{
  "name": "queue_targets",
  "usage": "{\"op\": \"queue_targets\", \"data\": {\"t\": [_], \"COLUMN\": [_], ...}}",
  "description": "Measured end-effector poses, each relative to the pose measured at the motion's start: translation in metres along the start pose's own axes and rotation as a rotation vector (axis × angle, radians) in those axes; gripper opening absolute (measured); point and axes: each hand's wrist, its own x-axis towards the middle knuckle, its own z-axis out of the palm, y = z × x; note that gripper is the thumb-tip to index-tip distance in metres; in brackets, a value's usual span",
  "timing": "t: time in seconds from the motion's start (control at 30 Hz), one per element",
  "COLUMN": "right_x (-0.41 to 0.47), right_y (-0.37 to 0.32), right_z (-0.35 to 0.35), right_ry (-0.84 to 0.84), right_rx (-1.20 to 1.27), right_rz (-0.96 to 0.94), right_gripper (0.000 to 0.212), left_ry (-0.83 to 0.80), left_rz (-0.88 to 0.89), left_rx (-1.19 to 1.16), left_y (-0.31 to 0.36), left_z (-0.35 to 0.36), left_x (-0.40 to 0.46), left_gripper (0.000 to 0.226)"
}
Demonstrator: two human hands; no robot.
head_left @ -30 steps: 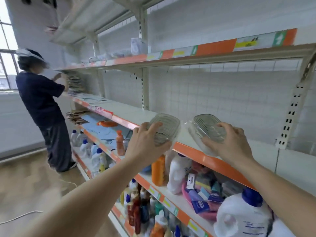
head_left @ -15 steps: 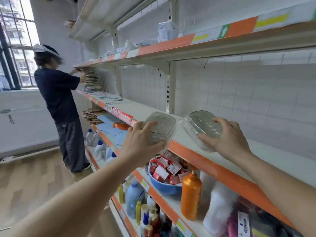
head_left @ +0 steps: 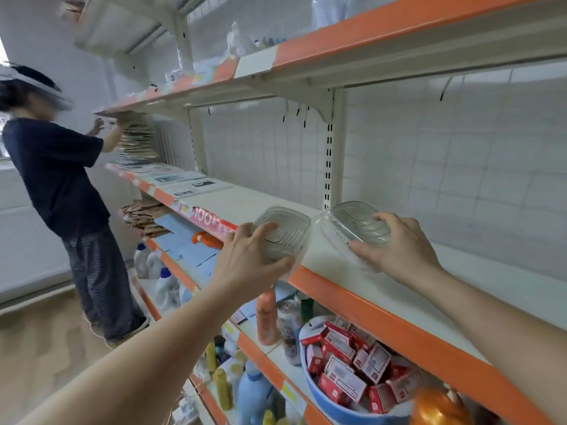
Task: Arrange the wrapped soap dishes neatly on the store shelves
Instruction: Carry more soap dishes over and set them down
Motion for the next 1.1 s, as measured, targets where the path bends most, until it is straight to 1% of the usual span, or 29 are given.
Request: {"op": "queue_targets", "data": {"t": [0.13,0.3,0.43,0.57,0.7,0.8,0.87,0.93,1.0,1.1], "right_x": [0.02,0.041,0.049,0.064,0.088,0.099,0.099,0.098,0.102,0.114], "right_y": [-0.015,-0.03,-0.023,-0.011,0.0,0.006,0.007,0.007,0.007,0.008], "right_z": [0.029,0.061,0.072,0.079,0.085,0.091,0.094,0.096,0.098,0.106], "right_ry": [0.053,0.099,0.117,0.165,0.173,0.069,-0.004,-0.044,-0.019,0.038], "right_rx": [-0.024,-0.072,-0.152,-0.221,-0.286,-0.276,-0.287,-0.356,-0.41,-0.464], "right_rz": [0.101,0.299,0.443,0.532,0.58,0.576,0.523,0.482,0.47,0.481], "right_gripper": [0.071,0.07,0.071,0.072,0.078,0.084,0.083,0.079,0.076,0.075], "left_ry": [-0.029,-0.14,-0.214,-0.259,-0.285,-0.322,-0.354,-0.387,-0.389,-0.351], "left_rz": [0.113,0.25,0.322,0.375,0.351,0.334,0.329,0.313,0.318,0.38], "left_rx": [-0.025,-0.039,-0.109,-0.148,-0.186,-0.195,-0.221,-0.249,-0.262,-0.22], "left_y": [-0.032,-0.068,-0.07,-0.061,-0.053,-0.05,-0.049,-0.047,-0.042,-0.033], "left_z": [0.006,0.017,0.039,0.067,0.096,0.118,0.133,0.145,0.153,0.166], "left_x": [0.045,0.109,0.145,0.168,0.19,0.2,0.207,0.213,0.221,0.237], "left_gripper": [0.064,0.065,0.066,0.065,0.065,0.065,0.064,0.064,0.063,0.061]}}
